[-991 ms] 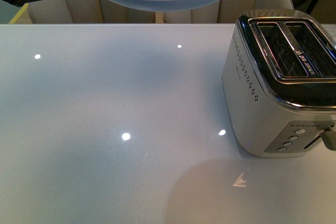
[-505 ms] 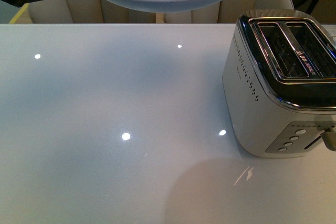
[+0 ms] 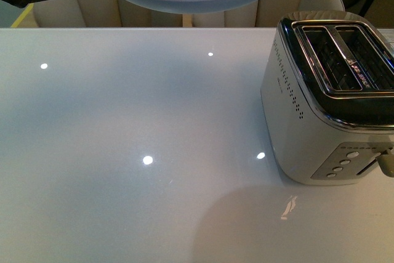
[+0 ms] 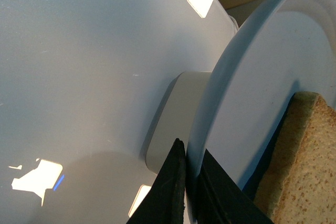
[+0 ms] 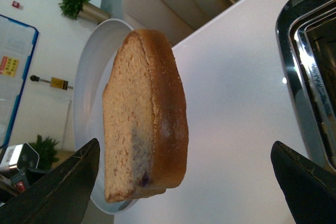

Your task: Left arm holds plate, right arm toasts bread

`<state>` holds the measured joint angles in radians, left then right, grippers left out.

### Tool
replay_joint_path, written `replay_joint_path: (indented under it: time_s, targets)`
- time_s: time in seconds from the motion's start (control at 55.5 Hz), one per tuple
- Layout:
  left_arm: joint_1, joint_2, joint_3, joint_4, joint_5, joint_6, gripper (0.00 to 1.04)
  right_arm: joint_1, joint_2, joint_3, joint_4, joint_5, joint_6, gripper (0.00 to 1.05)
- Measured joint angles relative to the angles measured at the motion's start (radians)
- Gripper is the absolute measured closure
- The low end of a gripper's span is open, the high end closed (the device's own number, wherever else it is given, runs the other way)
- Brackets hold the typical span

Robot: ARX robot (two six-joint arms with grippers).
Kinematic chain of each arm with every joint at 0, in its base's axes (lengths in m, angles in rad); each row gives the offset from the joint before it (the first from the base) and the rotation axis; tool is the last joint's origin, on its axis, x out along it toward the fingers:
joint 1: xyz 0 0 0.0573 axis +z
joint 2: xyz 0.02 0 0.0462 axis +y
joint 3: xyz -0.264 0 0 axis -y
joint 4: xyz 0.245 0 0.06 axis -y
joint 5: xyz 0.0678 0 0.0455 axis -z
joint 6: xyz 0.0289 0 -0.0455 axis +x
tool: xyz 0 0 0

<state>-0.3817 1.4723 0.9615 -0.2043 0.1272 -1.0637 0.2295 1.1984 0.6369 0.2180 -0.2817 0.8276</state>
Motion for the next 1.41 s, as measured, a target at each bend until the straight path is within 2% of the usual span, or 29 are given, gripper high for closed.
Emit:
replay_joint_path:
  time_s: [0.234,0.721,0.865,1.082,1.208,1.406]
  targets:
    - [0.0,0.0,0.0,0.0,0.0,0.0,1.02,0.05,0.052,0.015,0.036,0.005,0.076,0.11]
    - [0.0,0.0,0.0,0.0,0.0,0.0,1.02,0.061,0.063,0.031,0.043,0.011,0.098,0.85]
    - [0.0,0.0,0.0,0.0,0.0,0.0,1.02,0.06,0.056,0.037,0.043,0.008,0.097,1.01]
    - [0.0,0.0,0.0,0.0,0.0,-0.001,1.02,0.044,0.011,0.061,0.025,0.003,0.096,1.02]
    - [0.0,0.0,0.0,0.0,0.0,-0.001,1.02,0.0,-0.045,0.112,-0.003,-0.004,0.088,1.02]
    - [0.0,0.0,0.0,0.0,0.0,-0.001,1.02,-0.112,-0.143,0.25,-0.108,0.011,-0.078,1.02]
